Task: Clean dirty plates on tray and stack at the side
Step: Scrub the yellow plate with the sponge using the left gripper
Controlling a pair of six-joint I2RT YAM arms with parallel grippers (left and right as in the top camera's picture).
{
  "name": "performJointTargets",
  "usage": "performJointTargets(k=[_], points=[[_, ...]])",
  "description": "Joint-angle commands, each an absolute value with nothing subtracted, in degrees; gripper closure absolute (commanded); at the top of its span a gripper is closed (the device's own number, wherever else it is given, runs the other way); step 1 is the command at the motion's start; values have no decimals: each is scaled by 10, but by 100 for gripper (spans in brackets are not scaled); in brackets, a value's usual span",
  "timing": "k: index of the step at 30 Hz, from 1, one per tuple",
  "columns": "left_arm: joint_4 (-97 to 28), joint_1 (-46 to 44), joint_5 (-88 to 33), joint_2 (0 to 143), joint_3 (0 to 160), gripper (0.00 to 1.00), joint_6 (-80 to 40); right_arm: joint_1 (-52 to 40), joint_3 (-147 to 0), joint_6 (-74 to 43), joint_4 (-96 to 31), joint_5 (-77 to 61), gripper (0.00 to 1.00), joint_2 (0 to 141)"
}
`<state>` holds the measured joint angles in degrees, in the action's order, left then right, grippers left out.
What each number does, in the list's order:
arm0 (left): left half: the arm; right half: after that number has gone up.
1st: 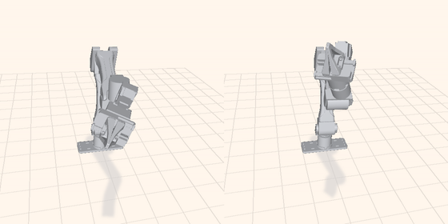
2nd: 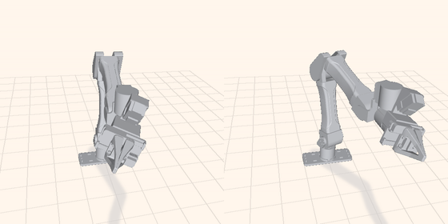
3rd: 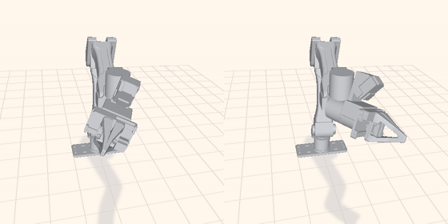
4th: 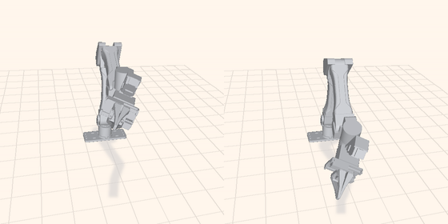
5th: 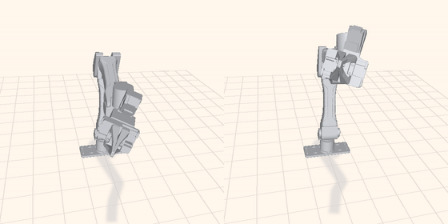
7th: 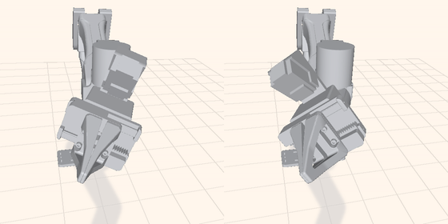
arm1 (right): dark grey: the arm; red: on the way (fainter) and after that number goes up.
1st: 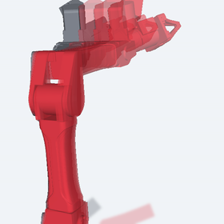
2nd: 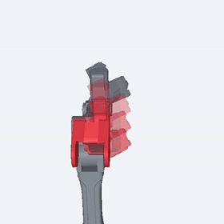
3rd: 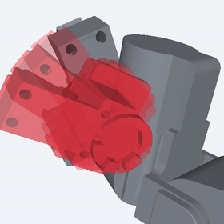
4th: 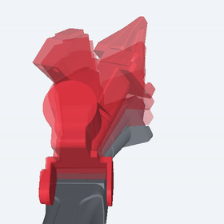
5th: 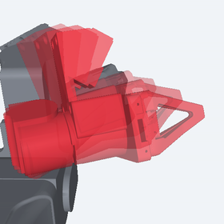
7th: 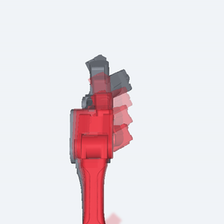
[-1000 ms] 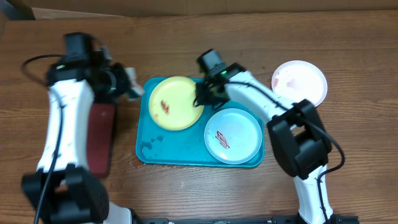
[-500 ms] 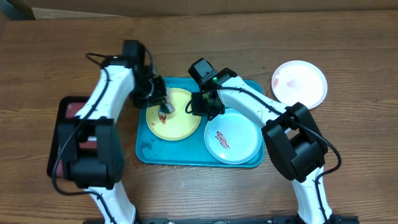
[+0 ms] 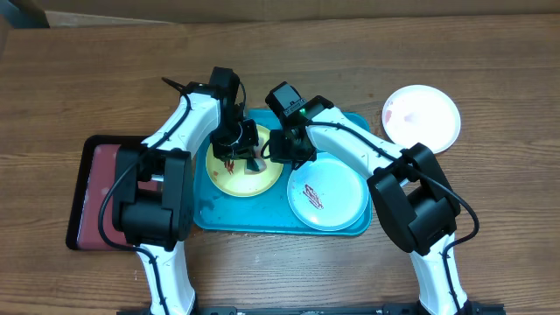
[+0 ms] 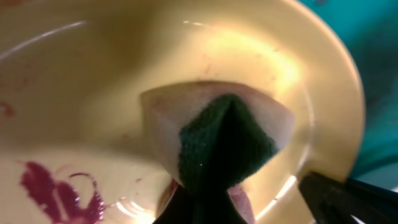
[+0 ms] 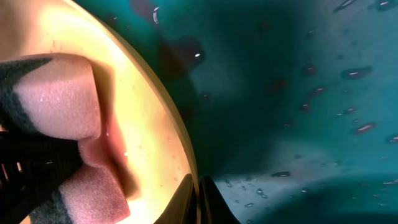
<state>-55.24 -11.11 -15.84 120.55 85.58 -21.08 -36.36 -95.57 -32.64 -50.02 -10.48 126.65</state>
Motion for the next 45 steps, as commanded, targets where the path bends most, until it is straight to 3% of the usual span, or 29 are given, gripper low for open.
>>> performJointTargets(k=[1, 4, 7, 15, 19, 26, 34, 37, 45], points=[[-582, -105, 21, 1239, 848, 96, -245, -362, -956, -330, -496, -101, 96, 1273], [-612, -96, 151, 1238, 850, 96, -293, -362, -956, -330, -497, -101, 96, 1273], [-626, -90, 202, 1238, 856, 96, -311, -362, -956, -330, -498, -99, 96, 1273], [-670, -83, 227, 1238, 949, 96, -320, -363, -956, -330, -501, -91, 96, 1273], [-682, -83, 153, 1232, 1006, 96, -316, -363, -956, -331, -504, -91, 96, 1273], [-631, -86, -176, 1230, 994, 96, -178, -362, -956, -331, -500, -91, 96, 1273], [-590, -108, -190, 1230, 880, 96, -180, -362, -956, -330, -494, -91, 96, 1273], [-584, -109, -135, 1230, 848, 96, -191, -362, -956, -330, -494, -91, 96, 1273], [-718, -87, 237, 1230, 884, 96, -357, -362, -956, -328, -494, -84, 96, 1273]])
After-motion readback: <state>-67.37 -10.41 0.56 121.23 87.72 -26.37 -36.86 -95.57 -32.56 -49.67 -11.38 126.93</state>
